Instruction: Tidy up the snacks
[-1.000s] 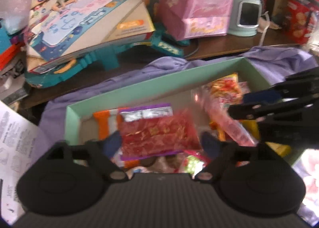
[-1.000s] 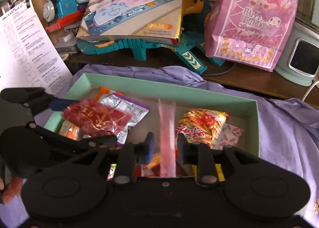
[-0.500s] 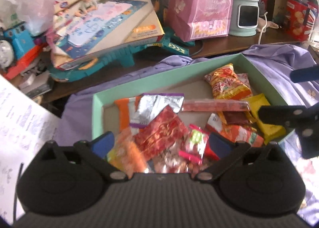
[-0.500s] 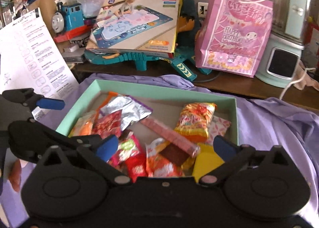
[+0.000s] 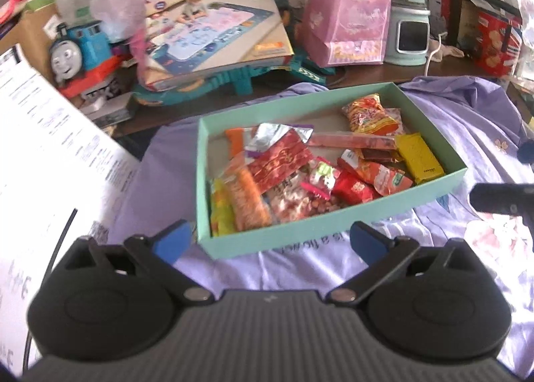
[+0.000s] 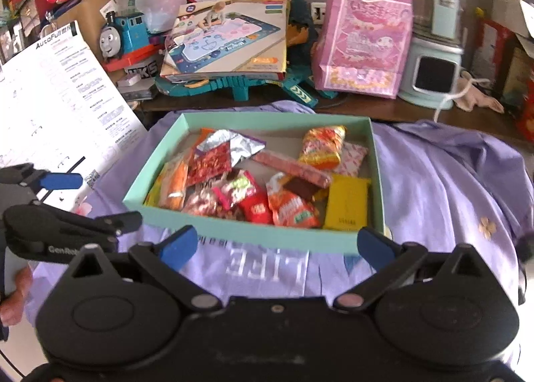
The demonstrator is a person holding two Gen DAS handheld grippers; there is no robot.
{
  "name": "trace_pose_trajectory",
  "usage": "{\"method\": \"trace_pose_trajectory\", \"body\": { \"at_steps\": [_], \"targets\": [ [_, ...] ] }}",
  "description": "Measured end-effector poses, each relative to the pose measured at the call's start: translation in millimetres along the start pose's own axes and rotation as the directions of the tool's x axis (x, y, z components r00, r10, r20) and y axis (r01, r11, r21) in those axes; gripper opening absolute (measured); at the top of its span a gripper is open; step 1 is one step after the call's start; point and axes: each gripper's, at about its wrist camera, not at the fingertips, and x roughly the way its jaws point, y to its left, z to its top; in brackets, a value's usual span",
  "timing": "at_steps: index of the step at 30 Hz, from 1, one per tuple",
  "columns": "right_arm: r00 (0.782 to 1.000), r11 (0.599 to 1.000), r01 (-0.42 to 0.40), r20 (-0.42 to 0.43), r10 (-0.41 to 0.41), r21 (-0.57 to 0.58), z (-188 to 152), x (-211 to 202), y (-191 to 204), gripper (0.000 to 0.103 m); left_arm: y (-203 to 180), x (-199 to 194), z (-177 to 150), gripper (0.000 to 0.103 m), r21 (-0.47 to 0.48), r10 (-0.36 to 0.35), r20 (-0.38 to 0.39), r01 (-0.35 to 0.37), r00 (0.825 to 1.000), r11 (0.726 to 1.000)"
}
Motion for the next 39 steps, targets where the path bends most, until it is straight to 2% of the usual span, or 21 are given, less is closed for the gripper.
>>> {"method": "trace_pose_trajectory", "body": {
  "at_steps": [7, 13, 23, 27, 39],
  "targets": [
    [0.999, 0.999, 0.021, -0.025, -0.020, 0.035, -31.6, -20.1, 3.5, 0.103, 6.9, -14.8, -29.0, 0.103, -0.042, 0.016, -0.022, -0.017, 1.000, 0.999],
    [0.999, 0.999, 0.022, -0.041, -0.021, 0.035, -44.9, -21.8, 6.2, 0.103, 4.8, -10.3, -44.7, 0.103, -0.043, 0.019, -0.046, -0.021, 0.999, 0.999],
    [0.994, 0.996, 0.044, -0.102, -0.035, 0.082, -47.9, -0.6, -0.3, 0.103, 2.4, 4.8, -49.4, 0.103, -0.035, 0.025, -0.059, -0.027, 0.998, 0.999],
    [0.992, 0.995, 0.048, -0.121, -0.037, 0.091, -49.5, 8.2, -2.4, 0.103, 6.9, 14.9, -50.9, 0.103, -0.057, -0.029, -0.093, 0.024, 0.995, 0.998],
    [0.989, 0.993, 0.065, -0.137, -0.050, 0.104, -46.9, 19.2, -5.0, 0.103, 11.9, 29.1, -49.1, 0.103, -0.065, 0.019, -0.112, -0.027, 0.993, 0.998]
  ]
}}
